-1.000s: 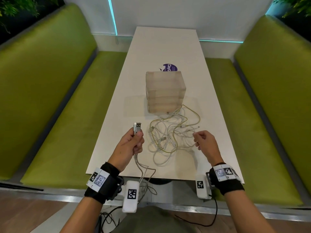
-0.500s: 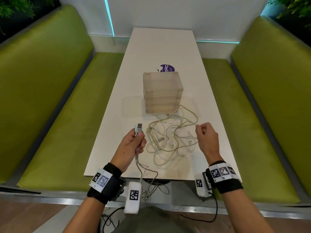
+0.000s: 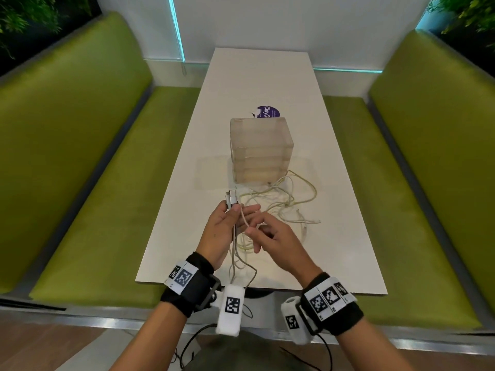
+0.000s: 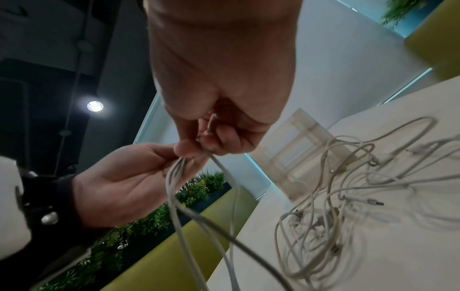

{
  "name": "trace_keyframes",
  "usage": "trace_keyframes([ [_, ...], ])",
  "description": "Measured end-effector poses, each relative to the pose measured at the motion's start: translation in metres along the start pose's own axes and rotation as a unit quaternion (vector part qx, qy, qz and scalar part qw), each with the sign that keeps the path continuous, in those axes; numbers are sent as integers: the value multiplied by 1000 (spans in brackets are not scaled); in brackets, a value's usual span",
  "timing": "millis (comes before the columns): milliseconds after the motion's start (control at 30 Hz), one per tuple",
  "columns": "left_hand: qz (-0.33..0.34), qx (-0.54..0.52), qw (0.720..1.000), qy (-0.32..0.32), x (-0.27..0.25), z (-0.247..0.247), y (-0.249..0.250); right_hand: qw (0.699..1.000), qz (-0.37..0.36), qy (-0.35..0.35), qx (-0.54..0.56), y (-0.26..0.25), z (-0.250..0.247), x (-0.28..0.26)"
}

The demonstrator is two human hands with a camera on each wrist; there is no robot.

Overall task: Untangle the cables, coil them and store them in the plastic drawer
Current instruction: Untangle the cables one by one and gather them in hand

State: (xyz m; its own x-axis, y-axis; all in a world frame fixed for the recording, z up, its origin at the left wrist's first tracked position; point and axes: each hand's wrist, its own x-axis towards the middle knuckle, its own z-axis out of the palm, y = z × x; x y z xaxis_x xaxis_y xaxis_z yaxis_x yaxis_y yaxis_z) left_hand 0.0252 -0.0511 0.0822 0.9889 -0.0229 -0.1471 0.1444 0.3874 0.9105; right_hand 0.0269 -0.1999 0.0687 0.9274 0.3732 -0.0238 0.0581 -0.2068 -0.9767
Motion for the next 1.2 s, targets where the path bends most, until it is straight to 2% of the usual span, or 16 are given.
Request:
trace_keyframes([
  [267,6,-22,999,-33,-3,-5,8,1000,-9,18,2,-3,11,5],
  [367,22,-40,999,-13,-7,-7,12,995,25,-64,-65,2,7,9],
  [433,44,-66,997,7,-8,-11,21,973,50,-147,-174,12,3,14],
  [500,67,-89,993,31,-9,-19,36,954,71,-188,-224,23,-4,21],
  [633,116,-115,986,47,-12,-41,61,974,64,-112,-185,34,-15,38],
  [800,155,-114,977,93,-17,-63,74,979,79,-93,-164,36,-15,55],
  [867,134,-91,979,123,-16,-70,68,989,56,-81,-112,29,-11,53],
  [933,87,-43,984,150,-14,-69,52,996,35,-70,-40,16,-2,49],
  [1000,46,19,988,146,-13,-60,32,998,24,-62,-12,4,8,48],
  [1133,14,75,995,61,-15,-37,11,994,11,-69,-83,-9,23,50],
  [1200,13,88,995,53,-13,-31,9,986,-3,-78,-146,-11,24,50],
])
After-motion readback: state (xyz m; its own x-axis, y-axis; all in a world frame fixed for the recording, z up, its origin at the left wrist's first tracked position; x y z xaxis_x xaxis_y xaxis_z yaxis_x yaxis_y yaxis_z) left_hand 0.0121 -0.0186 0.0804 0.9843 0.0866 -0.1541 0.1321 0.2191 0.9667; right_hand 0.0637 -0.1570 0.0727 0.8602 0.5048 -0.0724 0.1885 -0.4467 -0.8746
